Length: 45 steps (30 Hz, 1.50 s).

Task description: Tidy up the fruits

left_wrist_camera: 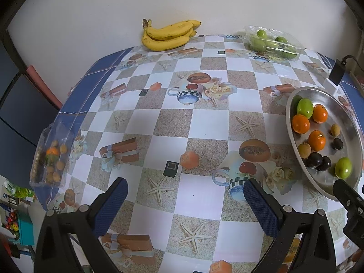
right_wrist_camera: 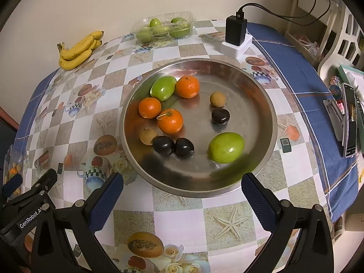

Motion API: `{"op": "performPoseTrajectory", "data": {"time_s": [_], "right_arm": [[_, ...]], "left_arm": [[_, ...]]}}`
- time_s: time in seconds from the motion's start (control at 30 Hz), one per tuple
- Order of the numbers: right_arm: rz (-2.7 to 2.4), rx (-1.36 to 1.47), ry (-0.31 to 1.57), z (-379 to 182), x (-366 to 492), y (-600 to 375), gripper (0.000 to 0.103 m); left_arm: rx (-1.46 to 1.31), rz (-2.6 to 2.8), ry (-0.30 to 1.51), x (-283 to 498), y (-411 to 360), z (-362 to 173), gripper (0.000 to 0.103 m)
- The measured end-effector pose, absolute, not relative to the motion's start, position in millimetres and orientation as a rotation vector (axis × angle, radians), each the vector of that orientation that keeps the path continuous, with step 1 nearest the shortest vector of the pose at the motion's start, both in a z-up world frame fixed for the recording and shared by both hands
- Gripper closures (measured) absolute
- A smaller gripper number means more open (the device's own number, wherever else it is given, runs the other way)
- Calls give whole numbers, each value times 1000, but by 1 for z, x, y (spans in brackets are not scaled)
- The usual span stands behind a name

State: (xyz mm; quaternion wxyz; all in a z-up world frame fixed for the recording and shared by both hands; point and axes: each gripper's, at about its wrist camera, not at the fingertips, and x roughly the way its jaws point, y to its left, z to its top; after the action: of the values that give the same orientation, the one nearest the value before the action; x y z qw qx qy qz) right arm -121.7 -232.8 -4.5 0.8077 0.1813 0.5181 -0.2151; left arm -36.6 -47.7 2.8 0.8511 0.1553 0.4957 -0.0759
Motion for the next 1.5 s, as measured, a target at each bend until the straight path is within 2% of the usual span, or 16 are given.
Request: {"op": "performPoseTrajectory", "data": {"time_s": [1.5], "right_arm": [[-454,404,1116,-8,-120,-233,0]], "left_arm": [[328,-168,1047,-34,-46,-3,0]]}}
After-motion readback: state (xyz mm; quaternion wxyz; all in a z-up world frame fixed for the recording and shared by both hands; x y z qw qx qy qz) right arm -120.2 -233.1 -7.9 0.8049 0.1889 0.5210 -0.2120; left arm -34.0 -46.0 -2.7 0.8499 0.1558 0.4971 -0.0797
